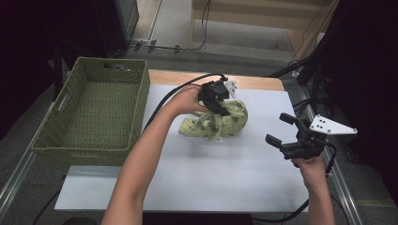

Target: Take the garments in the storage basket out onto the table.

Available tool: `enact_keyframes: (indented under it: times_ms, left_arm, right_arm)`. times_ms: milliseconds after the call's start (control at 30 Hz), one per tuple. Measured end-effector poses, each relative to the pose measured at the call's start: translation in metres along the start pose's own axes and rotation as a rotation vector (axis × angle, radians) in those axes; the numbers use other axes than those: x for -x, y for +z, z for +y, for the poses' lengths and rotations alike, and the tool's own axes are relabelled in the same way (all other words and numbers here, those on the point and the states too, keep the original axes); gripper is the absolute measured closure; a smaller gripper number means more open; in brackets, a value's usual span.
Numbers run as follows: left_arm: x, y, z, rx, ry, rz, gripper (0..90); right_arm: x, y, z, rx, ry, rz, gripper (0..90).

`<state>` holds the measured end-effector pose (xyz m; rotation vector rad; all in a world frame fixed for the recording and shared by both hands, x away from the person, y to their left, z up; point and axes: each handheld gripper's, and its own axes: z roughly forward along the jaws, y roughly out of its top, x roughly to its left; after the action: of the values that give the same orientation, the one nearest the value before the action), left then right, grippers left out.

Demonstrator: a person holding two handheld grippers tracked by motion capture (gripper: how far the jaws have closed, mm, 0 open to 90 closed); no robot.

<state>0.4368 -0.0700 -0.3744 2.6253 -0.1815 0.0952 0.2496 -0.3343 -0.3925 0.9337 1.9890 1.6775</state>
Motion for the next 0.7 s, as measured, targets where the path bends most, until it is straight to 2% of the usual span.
enact_keyframes:
  times_ms: [167, 267, 400, 500, 567, 667, 700]
  left_arm:
    - [-0.005, 0.014, -0.005, -0.057, -0.031, 0.000, 72.6]
    - [-0.006, 0.023, -0.007, -0.097, -0.071, -0.002, 70.3]
    - [-0.009, 0.029, -0.013, -0.099, -0.106, 0.001, 63.8]
    - [-0.009, 0.030, -0.016, -0.085, -0.130, 0.024, 49.4]
    - [-0.007, 0.030, -0.016, -0.093, -0.126, 0.035, 26.1]
    - [-0.005, 0.026, -0.014, -0.050, -0.128, 0.031, 11.7]
    - [-0.004, 0.024, -0.013, -0.026, -0.129, 0.025, 10.7]
  right_arm:
    - [0.000, -0.001, 0.000, 0.005, 0.001, 0.000, 0.0]
    - [0.000, -0.001, 0.000, 0.008, 0.002, 0.003, 0.0]
    - [0.001, -0.001, 0.000, 0.004, 0.002, 0.002, 0.0]
    - [0.001, -0.001, 0.000, 0.002, 0.005, 0.001, 0.0]
    - [0.002, -0.001, -0.001, 0.001, 0.005, 0.001, 0.0]
    - [0.002, 0.000, -0.001, -0.002, 0.003, 0.002, 0.0]
    - [0.002, 0.000, -0.001, -0.003, 0.001, 0.002, 0.0]
